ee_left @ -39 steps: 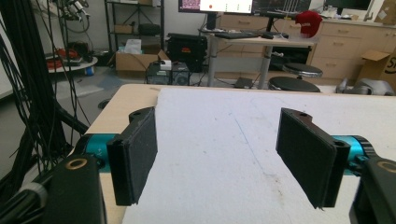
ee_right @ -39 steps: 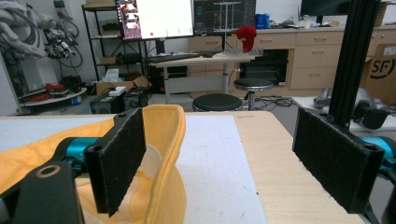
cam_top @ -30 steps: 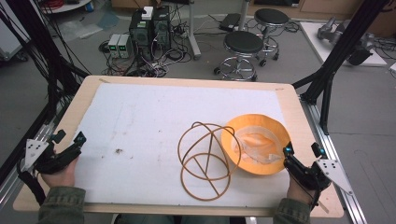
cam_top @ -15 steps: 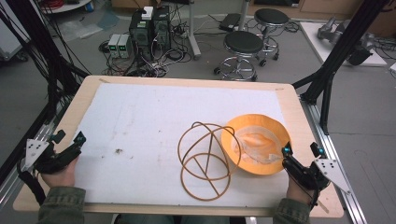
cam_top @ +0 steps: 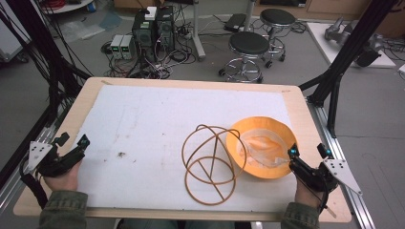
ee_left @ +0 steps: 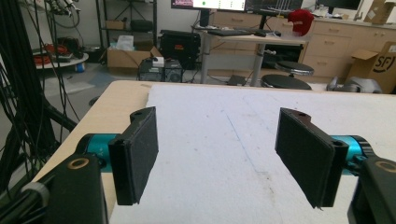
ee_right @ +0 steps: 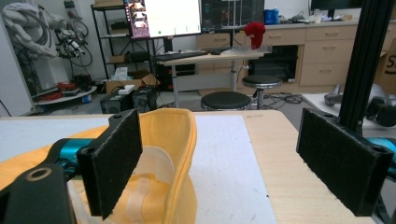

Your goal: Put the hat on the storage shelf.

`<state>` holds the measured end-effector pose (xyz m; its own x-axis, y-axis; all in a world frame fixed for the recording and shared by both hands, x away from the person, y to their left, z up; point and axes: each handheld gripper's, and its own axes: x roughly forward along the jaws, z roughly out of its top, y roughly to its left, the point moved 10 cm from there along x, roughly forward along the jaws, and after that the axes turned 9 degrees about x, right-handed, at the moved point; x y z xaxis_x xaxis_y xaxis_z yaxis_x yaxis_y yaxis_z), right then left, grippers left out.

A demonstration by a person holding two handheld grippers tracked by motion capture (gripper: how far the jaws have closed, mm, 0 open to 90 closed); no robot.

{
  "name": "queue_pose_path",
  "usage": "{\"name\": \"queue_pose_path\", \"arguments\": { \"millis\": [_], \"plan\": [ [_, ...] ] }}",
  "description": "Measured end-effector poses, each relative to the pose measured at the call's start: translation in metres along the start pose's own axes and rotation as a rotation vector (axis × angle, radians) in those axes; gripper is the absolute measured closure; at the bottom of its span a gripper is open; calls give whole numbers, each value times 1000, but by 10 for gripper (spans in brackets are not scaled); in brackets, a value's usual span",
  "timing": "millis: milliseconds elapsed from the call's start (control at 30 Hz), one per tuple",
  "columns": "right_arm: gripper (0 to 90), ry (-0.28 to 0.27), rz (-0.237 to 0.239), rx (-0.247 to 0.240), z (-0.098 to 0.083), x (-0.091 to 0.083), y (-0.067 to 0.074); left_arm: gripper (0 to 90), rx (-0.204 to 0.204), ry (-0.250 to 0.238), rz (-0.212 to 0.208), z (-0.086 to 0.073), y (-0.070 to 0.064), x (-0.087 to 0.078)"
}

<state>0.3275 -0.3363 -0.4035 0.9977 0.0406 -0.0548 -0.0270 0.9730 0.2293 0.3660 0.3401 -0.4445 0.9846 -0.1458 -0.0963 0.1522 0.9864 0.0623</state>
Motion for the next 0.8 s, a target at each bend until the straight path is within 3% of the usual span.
{"name": "queue_pose_path", "arguments": {
  "millis": [433, 700, 800],
  "plan": [
    [130, 45, 10, -4, 6, 10, -1, 302, 0, 3, -7, -1, -1, 1],
    [119, 126, 33, -7, 1, 21, 3, 302, -3, 2, -7, -1, -1, 2],
    [119, 190, 53, -10, -5, 29, 8, 302, -6, -2, -17, -1, -1, 3]
  ]
}}
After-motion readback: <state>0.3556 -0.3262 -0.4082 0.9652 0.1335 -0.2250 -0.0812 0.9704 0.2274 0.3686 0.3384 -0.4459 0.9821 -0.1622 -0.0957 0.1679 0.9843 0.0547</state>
